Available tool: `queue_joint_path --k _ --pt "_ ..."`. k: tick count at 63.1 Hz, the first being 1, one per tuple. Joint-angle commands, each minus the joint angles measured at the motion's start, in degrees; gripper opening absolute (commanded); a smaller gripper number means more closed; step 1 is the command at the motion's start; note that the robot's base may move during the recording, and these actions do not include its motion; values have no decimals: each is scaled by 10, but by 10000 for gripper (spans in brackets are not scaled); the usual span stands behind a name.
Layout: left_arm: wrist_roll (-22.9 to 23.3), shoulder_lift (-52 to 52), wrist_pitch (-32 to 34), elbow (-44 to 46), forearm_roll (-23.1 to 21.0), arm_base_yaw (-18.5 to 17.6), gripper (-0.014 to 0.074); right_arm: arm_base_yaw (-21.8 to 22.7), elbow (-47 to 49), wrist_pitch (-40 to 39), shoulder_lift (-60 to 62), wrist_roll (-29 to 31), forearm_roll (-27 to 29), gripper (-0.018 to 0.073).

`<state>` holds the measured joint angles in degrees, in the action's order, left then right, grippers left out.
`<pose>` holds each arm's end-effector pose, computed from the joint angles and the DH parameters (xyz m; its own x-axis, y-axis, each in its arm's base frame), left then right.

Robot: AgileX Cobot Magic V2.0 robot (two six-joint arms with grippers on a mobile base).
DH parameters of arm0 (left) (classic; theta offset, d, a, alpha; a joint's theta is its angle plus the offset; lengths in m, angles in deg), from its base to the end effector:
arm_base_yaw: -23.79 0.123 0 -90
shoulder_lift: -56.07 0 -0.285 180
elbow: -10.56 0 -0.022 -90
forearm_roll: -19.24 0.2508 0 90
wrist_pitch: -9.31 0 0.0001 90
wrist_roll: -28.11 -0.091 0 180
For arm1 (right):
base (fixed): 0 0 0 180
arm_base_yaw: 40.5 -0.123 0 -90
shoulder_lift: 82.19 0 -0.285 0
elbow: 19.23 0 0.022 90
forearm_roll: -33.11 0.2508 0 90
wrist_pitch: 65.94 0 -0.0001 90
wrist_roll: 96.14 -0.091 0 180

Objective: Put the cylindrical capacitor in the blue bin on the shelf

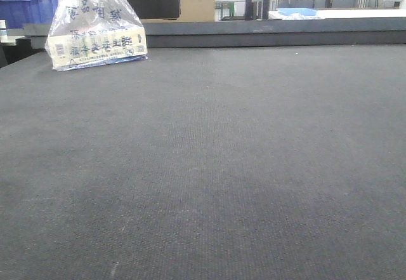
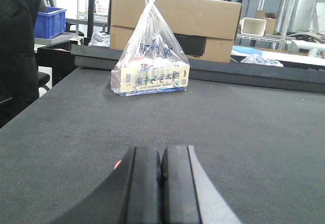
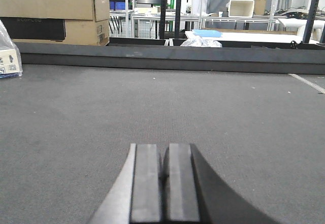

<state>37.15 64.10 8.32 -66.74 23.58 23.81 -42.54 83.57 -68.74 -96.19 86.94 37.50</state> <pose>0.0568 0.0001 0.2109 0.0642 -0.0819 -0.9946 0.0036 0.9966 -0.0819 0.0656 0.0020 0.2111 0.0270 0.0237 -0.9994 -0.0325 0.9992 0.0229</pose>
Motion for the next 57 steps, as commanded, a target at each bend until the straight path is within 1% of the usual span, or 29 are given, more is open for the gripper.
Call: queue_joint_path --k 1,47,52,57 --pt "3 -2 10 1 -3 -4 -111 2 0 -16 2 1 1 -162" --pt "3 -2 10 1 -3 -4 -111 2 0 -16 2 1 1 -162" --pt "3 -2 15 1 7 -5 -111 2 0 -22 2 1 1 -162" --pt "3 -2 10 1 -9 -5 -111 2 0 -21 2 1 4 -162"
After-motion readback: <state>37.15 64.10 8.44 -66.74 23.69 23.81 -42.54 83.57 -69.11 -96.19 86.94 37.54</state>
